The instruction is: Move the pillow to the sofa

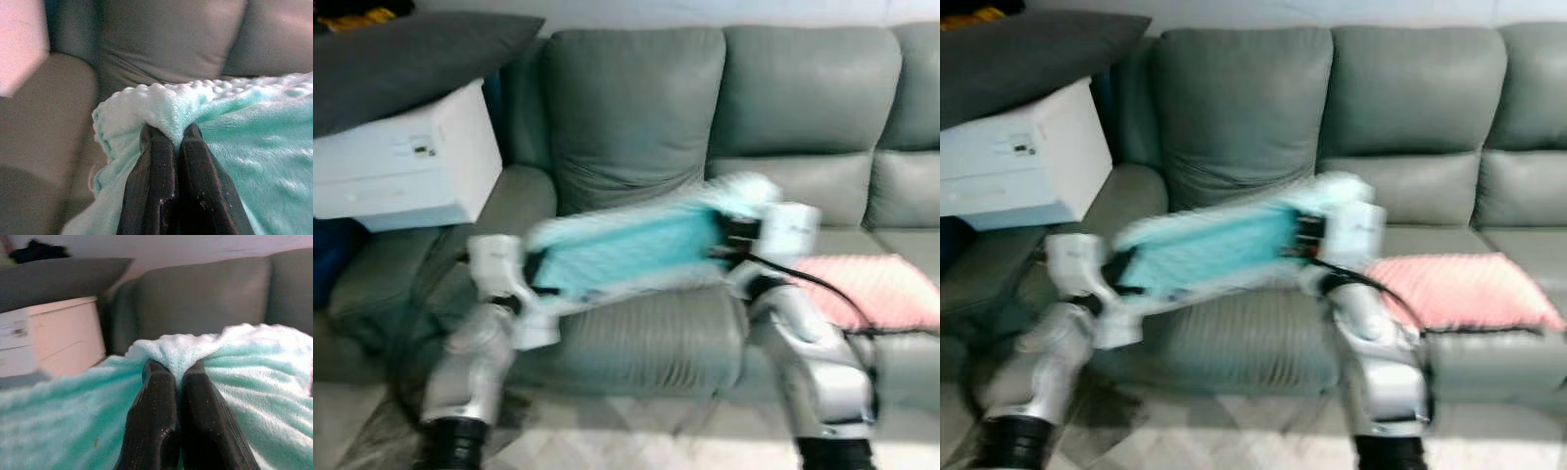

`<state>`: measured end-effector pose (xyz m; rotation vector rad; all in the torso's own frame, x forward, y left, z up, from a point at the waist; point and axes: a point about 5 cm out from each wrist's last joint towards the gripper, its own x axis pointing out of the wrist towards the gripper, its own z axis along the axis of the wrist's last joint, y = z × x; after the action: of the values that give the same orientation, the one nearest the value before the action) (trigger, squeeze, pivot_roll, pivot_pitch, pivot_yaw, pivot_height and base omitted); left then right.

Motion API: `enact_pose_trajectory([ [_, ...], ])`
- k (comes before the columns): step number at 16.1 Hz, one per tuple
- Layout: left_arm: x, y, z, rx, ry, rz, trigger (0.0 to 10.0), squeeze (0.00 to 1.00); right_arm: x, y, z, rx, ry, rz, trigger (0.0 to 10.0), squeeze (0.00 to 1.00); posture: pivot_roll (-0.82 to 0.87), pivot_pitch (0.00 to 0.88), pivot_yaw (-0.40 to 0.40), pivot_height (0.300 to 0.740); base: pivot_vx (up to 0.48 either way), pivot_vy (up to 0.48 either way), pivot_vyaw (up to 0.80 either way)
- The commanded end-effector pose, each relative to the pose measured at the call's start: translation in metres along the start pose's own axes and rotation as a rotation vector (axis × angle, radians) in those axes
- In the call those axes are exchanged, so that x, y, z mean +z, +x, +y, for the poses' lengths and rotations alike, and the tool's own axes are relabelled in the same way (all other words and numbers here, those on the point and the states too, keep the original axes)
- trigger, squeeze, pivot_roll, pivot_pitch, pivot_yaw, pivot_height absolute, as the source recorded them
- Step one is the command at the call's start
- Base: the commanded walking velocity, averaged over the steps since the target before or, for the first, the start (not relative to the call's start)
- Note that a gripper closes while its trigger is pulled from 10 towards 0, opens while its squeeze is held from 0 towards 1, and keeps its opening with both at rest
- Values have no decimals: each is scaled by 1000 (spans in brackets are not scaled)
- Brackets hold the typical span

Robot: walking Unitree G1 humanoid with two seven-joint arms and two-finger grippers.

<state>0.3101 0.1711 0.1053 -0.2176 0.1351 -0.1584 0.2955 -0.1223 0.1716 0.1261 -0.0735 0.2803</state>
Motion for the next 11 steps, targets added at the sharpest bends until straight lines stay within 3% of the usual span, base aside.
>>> enact_pose_trajectory([
  [1,7,4,-10,-33,0,-27,10000,0,9,-1,-9,-30,-19,-36,10000,0,-188,0,45,740,0,480,0],
  [3,9,5,-10,-31,3,-33,10000,0,9,-1,-9,-33,-17,-38,10000,0,-186,0,45,740,0,480,0],
  [6,9,6,-14,-21,57,-46,10000,0,9,0,-10,-36,-19,-40,10000,0,-187,0,44,740,0,0,0],
  [11,10,7,-13,-34,23,-50,10000,0,10,0,-11,-40,-22,-39,10000,0,-191,0,46,740,0,0,0],
])
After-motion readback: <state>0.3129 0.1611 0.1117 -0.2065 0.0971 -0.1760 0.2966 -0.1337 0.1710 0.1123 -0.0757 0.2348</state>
